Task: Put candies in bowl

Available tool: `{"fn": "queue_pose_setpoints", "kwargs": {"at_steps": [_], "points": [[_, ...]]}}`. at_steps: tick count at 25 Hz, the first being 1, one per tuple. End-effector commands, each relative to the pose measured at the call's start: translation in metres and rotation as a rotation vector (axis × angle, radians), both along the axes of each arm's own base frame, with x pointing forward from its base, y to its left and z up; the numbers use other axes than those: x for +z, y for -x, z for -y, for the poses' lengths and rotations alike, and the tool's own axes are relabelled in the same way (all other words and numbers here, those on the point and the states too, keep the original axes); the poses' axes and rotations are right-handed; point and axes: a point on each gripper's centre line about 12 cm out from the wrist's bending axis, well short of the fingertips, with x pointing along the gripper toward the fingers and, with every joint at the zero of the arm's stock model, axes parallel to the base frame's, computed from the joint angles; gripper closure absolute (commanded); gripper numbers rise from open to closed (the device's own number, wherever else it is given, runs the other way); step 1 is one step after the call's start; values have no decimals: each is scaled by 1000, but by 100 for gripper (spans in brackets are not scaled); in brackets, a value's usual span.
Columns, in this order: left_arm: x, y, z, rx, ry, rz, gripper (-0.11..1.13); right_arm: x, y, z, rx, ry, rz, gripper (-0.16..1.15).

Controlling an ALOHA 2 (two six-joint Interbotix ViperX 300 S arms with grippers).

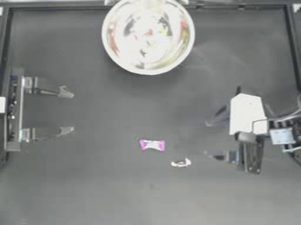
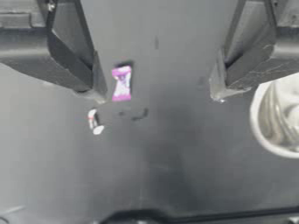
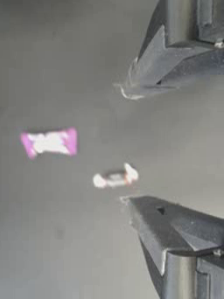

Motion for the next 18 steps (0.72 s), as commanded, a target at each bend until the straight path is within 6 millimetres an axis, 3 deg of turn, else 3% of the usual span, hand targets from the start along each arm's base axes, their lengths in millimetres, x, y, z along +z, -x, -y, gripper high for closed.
{"fn": "queue_pose_setpoints", "kwargs": {"at_steps": [1, 18], "points": [[5, 0, -3, 15, 0, 18, 2, 3, -13, -6, 13, -27, -38, 2], [2, 0, -6, 29, 9, 12, 2, -63, -79, -30, 131, -29, -302, 2]]}}
